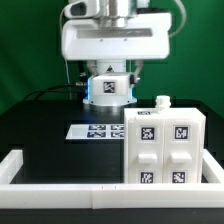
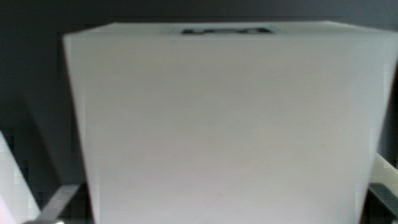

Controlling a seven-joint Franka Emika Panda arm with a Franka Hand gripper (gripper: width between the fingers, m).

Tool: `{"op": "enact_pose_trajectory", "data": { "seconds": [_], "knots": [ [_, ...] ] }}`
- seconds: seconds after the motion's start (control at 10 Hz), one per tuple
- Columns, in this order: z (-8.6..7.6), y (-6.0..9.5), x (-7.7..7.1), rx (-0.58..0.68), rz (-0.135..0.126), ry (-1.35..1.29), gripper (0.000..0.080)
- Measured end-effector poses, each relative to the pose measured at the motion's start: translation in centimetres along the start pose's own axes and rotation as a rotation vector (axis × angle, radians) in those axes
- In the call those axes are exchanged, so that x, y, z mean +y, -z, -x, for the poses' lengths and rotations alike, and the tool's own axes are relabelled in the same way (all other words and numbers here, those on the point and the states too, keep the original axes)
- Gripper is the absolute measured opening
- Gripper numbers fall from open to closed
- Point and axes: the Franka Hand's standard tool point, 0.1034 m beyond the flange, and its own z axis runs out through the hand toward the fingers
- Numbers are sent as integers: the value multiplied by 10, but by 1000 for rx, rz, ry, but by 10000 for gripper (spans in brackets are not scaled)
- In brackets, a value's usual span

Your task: Assemble cabinet

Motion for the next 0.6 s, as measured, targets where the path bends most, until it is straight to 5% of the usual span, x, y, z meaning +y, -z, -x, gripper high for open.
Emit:
{"op": "enact_pose_trajectory", "data": {
  "seconds": [0.1, 0.6],
  "knots": [
    [-13, 2, -7, 7, -3, -3, 564],
    [-7, -1, -5, 1, -2, 0, 564]
  ]
}}
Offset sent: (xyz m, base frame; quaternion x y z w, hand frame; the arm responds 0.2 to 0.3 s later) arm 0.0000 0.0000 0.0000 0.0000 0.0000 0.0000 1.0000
